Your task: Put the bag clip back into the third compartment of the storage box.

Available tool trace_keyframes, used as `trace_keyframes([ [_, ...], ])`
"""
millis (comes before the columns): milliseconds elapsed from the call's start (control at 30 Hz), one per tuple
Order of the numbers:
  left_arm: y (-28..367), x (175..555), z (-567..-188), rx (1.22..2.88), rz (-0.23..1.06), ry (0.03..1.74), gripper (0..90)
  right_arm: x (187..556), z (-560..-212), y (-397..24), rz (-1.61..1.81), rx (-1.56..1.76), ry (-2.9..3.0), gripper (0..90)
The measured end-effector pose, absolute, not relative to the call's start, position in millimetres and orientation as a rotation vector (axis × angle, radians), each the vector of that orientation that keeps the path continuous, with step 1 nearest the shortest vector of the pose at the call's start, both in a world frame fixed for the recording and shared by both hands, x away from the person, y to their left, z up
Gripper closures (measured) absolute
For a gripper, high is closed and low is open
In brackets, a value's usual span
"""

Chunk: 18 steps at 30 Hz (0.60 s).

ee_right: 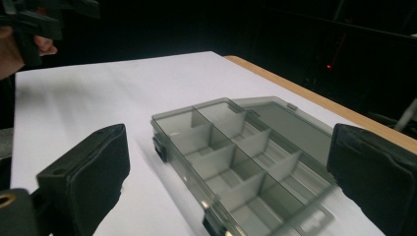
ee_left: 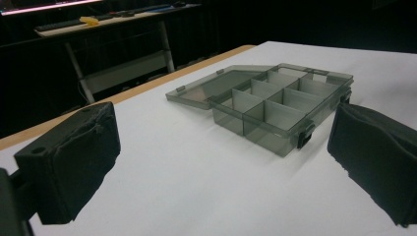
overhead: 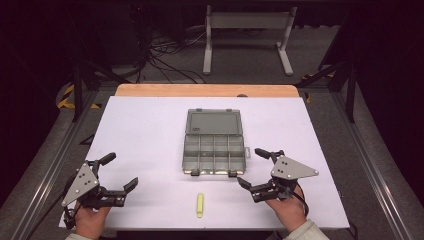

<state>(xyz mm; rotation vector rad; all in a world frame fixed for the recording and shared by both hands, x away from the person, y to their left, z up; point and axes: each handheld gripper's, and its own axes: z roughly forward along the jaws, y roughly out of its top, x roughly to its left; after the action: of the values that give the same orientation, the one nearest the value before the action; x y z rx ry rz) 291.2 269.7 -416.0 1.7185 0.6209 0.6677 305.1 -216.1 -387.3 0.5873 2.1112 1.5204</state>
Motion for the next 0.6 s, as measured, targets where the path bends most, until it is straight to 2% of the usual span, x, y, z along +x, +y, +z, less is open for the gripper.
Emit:
trace_keyframes([
  [600,270.8,291.3,-416.1,1.718,0.667,0.624,0.1,306.4,-378.3,-163.3,1.567,0.463,2.225,3.7],
])
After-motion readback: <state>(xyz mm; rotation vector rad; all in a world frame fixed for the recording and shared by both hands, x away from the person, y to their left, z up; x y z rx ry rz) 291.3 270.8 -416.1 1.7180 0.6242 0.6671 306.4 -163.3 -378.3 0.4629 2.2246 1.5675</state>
